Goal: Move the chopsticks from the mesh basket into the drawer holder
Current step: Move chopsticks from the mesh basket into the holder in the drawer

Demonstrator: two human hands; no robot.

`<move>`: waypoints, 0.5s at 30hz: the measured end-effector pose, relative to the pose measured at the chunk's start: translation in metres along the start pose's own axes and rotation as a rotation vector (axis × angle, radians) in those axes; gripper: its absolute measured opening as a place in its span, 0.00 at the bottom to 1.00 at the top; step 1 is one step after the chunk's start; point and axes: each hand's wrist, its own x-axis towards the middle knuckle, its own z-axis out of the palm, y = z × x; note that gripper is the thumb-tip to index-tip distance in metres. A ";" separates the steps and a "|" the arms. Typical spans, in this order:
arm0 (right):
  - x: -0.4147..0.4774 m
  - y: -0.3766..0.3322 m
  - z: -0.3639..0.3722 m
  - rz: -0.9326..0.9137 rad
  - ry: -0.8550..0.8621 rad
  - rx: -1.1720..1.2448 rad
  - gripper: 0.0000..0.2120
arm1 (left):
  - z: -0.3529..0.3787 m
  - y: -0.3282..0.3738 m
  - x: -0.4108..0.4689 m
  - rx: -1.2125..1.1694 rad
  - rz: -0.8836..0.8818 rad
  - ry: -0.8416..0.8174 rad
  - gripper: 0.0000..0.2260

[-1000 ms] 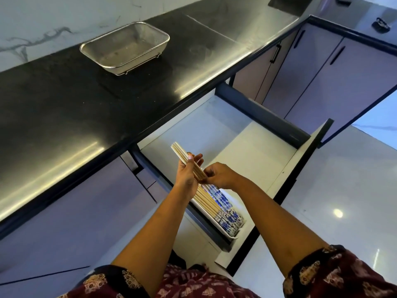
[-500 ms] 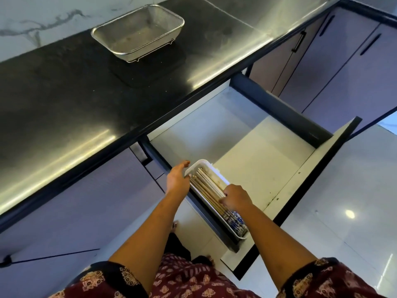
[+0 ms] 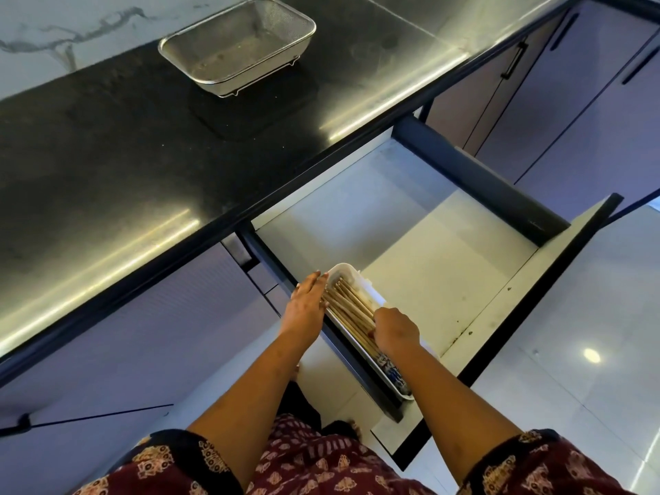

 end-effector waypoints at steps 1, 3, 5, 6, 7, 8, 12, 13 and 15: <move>-0.001 -0.001 0.000 -0.012 0.022 -0.031 0.09 | 0.000 -0.001 0.000 0.010 -0.002 -0.006 0.25; -0.003 -0.004 -0.002 -0.039 0.063 -0.099 0.10 | 0.000 -0.001 0.000 0.034 -0.006 -0.020 0.25; -0.004 -0.005 -0.002 -0.069 0.087 -0.167 0.10 | 0.000 -0.001 0.001 0.061 -0.009 -0.043 0.25; -0.005 -0.006 -0.002 -0.076 0.090 -0.197 0.10 | 0.000 -0.001 0.002 0.066 -0.013 -0.051 0.25; -0.006 -0.007 -0.002 -0.074 0.089 -0.220 0.11 | 0.000 -0.002 0.002 0.068 -0.017 -0.058 0.25; -0.006 -0.007 -0.001 -0.067 0.081 -0.232 0.11 | 0.000 -0.002 0.002 0.071 -0.016 -0.064 0.26; -0.008 -0.004 0.000 -0.035 0.068 -0.247 0.12 | 0.001 -0.004 0.005 0.087 -0.017 -0.096 0.26; -0.009 -0.003 0.001 -0.032 0.074 -0.247 0.12 | 0.001 -0.005 0.006 0.088 -0.015 -0.100 0.27; -0.012 -0.002 0.002 -0.031 0.070 -0.253 0.13 | 0.002 -0.005 0.007 0.109 -0.002 -0.106 0.27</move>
